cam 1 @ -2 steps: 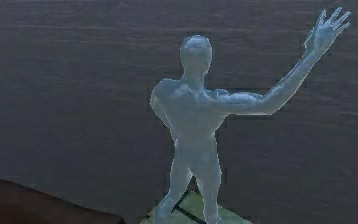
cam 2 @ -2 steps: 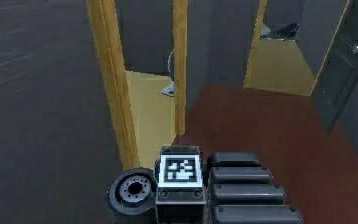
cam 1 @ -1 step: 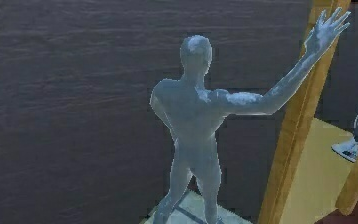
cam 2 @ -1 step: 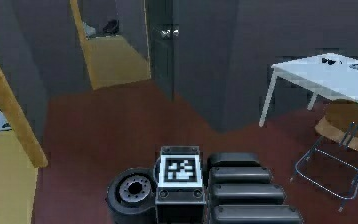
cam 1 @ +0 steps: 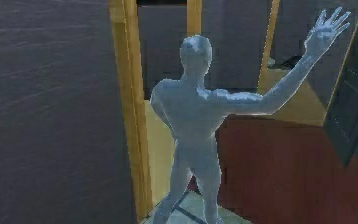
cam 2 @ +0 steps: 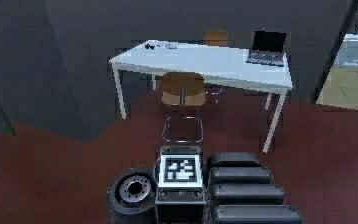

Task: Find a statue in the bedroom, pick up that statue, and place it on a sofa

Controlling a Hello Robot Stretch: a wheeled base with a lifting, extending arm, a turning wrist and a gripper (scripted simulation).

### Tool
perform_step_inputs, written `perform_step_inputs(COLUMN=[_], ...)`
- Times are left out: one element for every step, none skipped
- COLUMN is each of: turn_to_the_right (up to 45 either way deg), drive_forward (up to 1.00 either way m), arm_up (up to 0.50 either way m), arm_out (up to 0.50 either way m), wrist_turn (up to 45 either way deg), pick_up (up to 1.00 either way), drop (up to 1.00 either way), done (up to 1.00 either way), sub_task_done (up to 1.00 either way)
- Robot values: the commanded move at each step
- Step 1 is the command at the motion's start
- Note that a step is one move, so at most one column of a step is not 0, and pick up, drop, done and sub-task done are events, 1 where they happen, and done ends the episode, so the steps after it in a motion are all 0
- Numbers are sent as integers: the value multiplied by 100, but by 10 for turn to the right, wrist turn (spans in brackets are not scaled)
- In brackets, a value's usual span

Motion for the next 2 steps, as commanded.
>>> perform_step_inputs(turn_to_the_right=[-450, -450], drive_forward=[0, 0], arm_up=[0, 0], arm_out=[0, 0], wrist_turn=[0, 0], pick_up=[0, 0], drop=[0, 0], done=[0, 0], sub_task_done=[0, 0])
